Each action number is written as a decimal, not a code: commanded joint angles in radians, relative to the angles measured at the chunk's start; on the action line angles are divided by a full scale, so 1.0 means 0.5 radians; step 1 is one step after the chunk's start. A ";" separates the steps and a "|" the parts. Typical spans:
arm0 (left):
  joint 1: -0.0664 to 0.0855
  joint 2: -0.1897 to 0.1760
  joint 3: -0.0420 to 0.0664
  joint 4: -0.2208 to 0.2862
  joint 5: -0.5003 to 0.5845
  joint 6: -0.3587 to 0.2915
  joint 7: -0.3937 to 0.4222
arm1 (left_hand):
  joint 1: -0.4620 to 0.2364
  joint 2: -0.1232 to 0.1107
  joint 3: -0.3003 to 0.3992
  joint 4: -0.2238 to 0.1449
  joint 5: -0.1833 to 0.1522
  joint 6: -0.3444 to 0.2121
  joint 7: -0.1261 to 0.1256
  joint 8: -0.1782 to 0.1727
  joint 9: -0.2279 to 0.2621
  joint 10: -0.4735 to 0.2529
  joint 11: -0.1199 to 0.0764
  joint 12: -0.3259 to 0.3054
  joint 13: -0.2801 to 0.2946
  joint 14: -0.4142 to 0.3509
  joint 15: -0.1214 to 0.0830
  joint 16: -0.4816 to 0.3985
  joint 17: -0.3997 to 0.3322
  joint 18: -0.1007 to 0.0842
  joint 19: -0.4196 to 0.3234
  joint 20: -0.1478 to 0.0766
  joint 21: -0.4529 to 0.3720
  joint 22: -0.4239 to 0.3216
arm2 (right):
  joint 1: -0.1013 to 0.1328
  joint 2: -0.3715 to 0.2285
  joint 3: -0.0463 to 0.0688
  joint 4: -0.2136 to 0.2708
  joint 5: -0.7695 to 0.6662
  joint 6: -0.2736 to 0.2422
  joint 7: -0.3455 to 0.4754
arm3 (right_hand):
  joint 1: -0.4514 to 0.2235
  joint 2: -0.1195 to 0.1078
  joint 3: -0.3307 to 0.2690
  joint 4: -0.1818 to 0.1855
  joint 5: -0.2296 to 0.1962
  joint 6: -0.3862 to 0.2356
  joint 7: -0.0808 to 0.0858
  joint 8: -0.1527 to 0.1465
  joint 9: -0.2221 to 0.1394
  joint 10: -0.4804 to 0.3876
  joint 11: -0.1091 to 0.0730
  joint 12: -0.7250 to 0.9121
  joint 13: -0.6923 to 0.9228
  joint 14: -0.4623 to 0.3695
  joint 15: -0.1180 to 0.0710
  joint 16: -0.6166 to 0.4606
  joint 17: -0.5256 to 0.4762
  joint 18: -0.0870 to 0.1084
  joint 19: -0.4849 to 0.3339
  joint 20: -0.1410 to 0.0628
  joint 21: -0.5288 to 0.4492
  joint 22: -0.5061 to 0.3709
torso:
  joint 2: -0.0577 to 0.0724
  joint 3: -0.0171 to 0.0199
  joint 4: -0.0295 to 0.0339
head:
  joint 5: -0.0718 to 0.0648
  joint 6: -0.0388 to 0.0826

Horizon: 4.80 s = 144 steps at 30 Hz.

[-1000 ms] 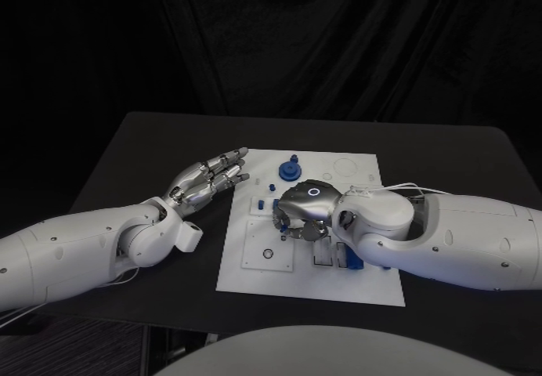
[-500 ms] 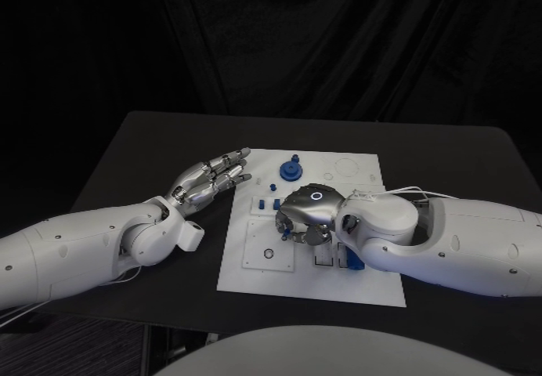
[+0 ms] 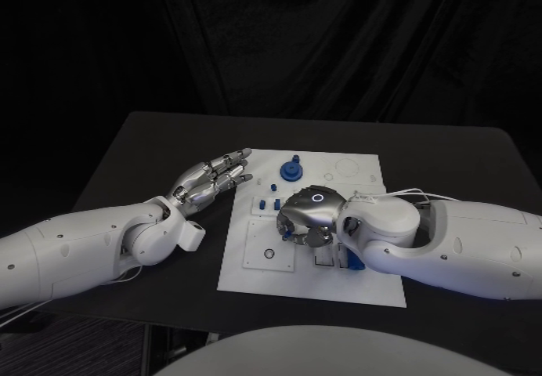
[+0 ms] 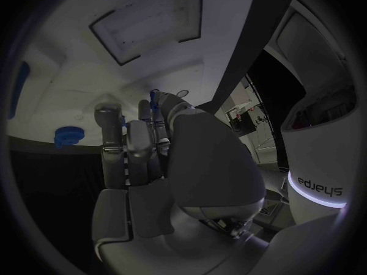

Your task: Assemble the parts on the task board

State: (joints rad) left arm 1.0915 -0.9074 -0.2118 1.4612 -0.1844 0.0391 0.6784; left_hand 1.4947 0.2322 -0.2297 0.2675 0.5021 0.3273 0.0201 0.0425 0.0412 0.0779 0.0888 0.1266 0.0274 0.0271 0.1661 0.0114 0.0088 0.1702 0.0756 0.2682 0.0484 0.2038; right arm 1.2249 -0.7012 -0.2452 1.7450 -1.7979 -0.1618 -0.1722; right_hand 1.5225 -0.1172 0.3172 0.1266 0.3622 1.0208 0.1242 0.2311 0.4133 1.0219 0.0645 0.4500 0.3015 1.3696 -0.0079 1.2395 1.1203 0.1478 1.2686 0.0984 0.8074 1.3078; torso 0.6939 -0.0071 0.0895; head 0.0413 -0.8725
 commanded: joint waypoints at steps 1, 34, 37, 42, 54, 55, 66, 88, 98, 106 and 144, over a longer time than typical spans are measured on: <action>-0.004 0.005 0.002 0.001 0.011 0.034 0.051 | 0.018 -0.001 0.008 -0.006 0.016 -0.004 0.017 -0.007 0.003 -0.011 -0.002 -0.014 -0.003 -0.004 0.012 -0.002 -0.001 0.003 -0.002 0.003 -0.010 0.001 | -0.013 0.000 -0.003 0.002 -0.018 0.037 -0.034 | 0.016 0.002 -0.001 -0.011 -0.006 0.006 0.001 -0.001 0.001 0.015 -0.005 -0.012 -0.002 -0.018 -0.001 -0.008 -0.003 -0.022 -0.013 -0.004 -0.013 0.162 | 0.000 -0.0020 0.002 | 0.000 0.000; -0.007 0.027 0.002 -0.024 0.011 0.062 0.031 | 0.032 -0.006 0.010 -0.024 0.044 -0.001 0.028 -0.006 0.004 -0.024 -0.010 -0.024 -0.005 -0.004 0.022 -0.001 -0.001 0.001 0.000 0.012 -0.009 -0.003 | -0.032 0.022 -0.003 -0.028 -0.018 0.036 -0.022 | -0.142 -0.079 -0.133 0.103 -0.353 -0.557 -0.118 -0.331 -0.199 -0.489 0.112 -0.095 0.021 -0.214 0.065 -0.168 -0.182 0.027 -0.222 0.068 -0.424 0.070 | 0.000 -0.0034 0.002 | -0.002 0.000; -0.008 0.028 0.002 -0.026 0.011 0.063 0.029 | 0.032 -0.006 0.010 -0.024 0.044 -0.001 0.028 -0.006 0.004 -0.024 -0.010 -0.024 -0.005 -0.004 0.022 -0.001 -0.001 0.001 0.000 0.012 -0.009 -0.003 | -0.032 0.010 -0.003 -0.025 -0.018 -0.023 -0.008 | -0.126 -0.071 -0.234 0.142 -0.419 -0.626 -0.143 -0.319 -0.247 -0.632 0.121 -0.009 0.082 -0.254 0.081 -0.180 -0.201 0.039 -0.250 0.074 -0.508 0.055 | -0.001 -0.0032 0.002 | -0.004 0.000; -0.010 0.023 0.002 -0.026 0.011 0.061 0.027 | 0.034 -0.004 0.013 -0.027 0.047 0.002 0.035 -0.005 0.005 -0.025 -0.012 -0.025 -0.005 -0.004 0.023 -0.002 -0.001 0.001 0.000 0.013 -0.009 -0.004 | -0.032 -0.030 -0.003 -0.005 -0.018 -0.142 0.013 | -0.093 -0.069 -0.293 0.181 -0.419 -0.638 -0.150 -0.313 -0.280 -0.737 0.123 0.080 0.131 -0.296 0.080 -0.191 -0.224 0.048 -0.281 0.079 -0.604 0.044 | -0.001 -0.0017 0.002 | -0.006 0.000; -0.016 0.001 0.002 -0.015 0.011 0.041 0.028 | 0.036 -0.003 0.014 -0.029 0.050 0.007 0.037 -0.004 0.006 -0.025 -0.013 -0.023 -0.004 -0.005 0.024 -0.002 -0.002 0.001 0.001 0.014 -0.009 -0.003 | 0.131 -0.290 -0.002 0.137 0.046 -0.371 -0.010 | 0.020 -0.020 -0.271 0.210 -0.117 -0.538 -0.110 -0.257 -0.316 -0.733 0.114 0.239 0.169 -0.210 0.068 -0.113 -0.157 0.026 -0.157 0.065 -0.467 0.096 | -0.004 0.0001 -0.003 | 0.006 0.000; -0.016 -0.002 0.002 -0.012 0.011 0.037 0.028 | 0.036 -0.003 0.014 -0.029 0.050 0.007 0.037 -0.004 0.006 -0.025 -0.013 -0.023 -0.004 -0.005 0.024 -0.002 -0.002 0.001 0.001 0.014 -0.009 -0.003 | 0.155 -0.317 -0.003 0.148 0.069 -0.361 -0.022 | 0.018 -0.016 -0.265 0.215 -0.104 -0.526 -0.110 -0.252 -0.319 -0.717 0.113 0.246 0.163 -0.187 0.069 -0.092 -0.134 0.019 -0.131 0.065 -0.419 0.108 | -0.006 0.0008 -0.004 | 0.005 0.000; -0.017 -0.008 0.002 0.004 0.011 -0.046 0.117 | 0.035 -0.002 0.007 -0.006 0.054 0.091 0.036 0.007 0.017 0.010 -0.020 0.023 0.003 -0.013 -0.052 -0.004 -0.004 0.020 0.001 -0.027 -0.008 -0.010 | 0.292 -0.548 -0.003 0.118 0.429 -0.195 -0.125 | -0.127 -0.032 -0.325 0.320 -0.203 -0.502 -0.108 -0.251 -0.373 -0.826 0.144 0.110 0.012 -0.084 0.096 -0.004 -0.047 -0.008 -0.022 0.084 -0.260 0.141 | -0.023 -0.0018 -0.002 | -0.035 0.000; -0.021 -0.005 0.001 -0.007 0.011 -0.137 0.199 | 0.071 -0.017 -0.001 0.031 0.079 0.006 -0.046 -0.010 0.000 -0.023 -0.064 -0.003 -0.005 -0.054 -0.137 -0.023 -0.018 -0.061 -0.058 -0.198 -0.040 -0.147 | 0.104 -0.608 -0.004 0.054 0.540 -0.202 -0.074 | -0.211 -0.061 -0.364 0.328 -0.398 -0.385 -0.008 -0.234 -0.485 -0.487 0.143 -0.049 -0.257 -0.023 0.128 0.045 -0.014 -0.017 0.056 0.118 -0.170 0.159 | -0.009 0.0025 0.003 | -0.065 0.000; -0.026 -0.007 0.001 -0.008 0.011 -0.139 0.198 | 0.068 -0.019 -0.007 0.030 0.079 -0.057 -0.090 -0.015 -0.008 -0.037 -0.102 -0.037 -0.009 -0.054 -0.159 -0.023 -0.018 -0.031 -0.110 -0.168 -0.070 -0.268 | 0.072 -0.556 -0.004 -0.013 0.541 -0.193 -0.044 | -0.050 -0.017 -0.302 0.269 -0.157 -0.370 -0.007 -0.239 -0.518 -0.379 0.125 -0.093 -0.301 -0.029 0.112 0.033 -0.030 -0.016 0.052 0.099 -0.185 0.158 | -0.017 -0.0045 0.001 | -0.064 0.000; -0.034 -0.006 0.001 -0.008 0.011 -0.128 0.196 | 0.068 -0.018 -0.007 0.029 0.079 -0.064 -0.095 -0.016 -0.009 -0.037 -0.101 -0.042 -0.009 -0.054 -0.144 -0.023 -0.018 -0.024 -0.120 -0.137 -0.075 -0.294 | 0.061 -0.507 -0.004 -0.060 0.541 -0.196 -0.018 | 0.023 -0.006 -0.236 0.234 -0.028 -0.320 -0.011 -0.220 -0.523 -0.316 0.120 -0.121 -0.325 -0.028 0.102 0.035 -0.028 -0.018 0.053 0.090 -0.172 0.162 | -0.020 -0.0055 0.001 | -0.065 0.000; -0.081 -0.006 0.002 -0.010 0.011 -0.077 0.159 | 0.093 -0.002 0.012 0.007 0.099 -0.031 -0.044 -0.010 -0.003 -0.028 -0.036 -0.031 -0.006 -0.054 -0.085 -0.023 -0.018 0.007 -0.121 -0.073 -0.072 -0.295 | 0.104 -0.517 -0.003 0.000 0.541 -0.331 0.064 | 0.127 0.031 -0.120 0.142 -0.095 0.109 -0.026 0.046 -0.284 0.143 -0.034 -0.028 -0.249 0.031 -0.026 0.038 -0.004 -0.039 0.116 -0.025 0.001 0.190 | -0.021 -0.0043 0.001 | -0.022 0.000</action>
State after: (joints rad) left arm 1.0525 -0.9123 -0.2119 1.4544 -0.1837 -0.0122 0.6788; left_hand 1.5276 0.2308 -0.2283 0.2743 0.5448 0.3111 -0.0105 0.0386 0.0382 0.0642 0.0644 0.1113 0.0242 0.0003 0.1145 0.0036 0.0010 0.1542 0.0150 0.2220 0.0139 0.0568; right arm 1.2709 -0.9578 -0.2477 1.7354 -1.5265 -0.2951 -0.1620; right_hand 1.5759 -0.1064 0.2591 0.2038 0.3157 1.0684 0.1105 0.2490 0.2457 1.0599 0.0726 0.4408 0.1783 1.3867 -0.0162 1.2647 1.1195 0.1479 1.3259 0.0945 0.8075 1.3075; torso 0.6841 -0.0095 0.0900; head 0.0281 -0.8725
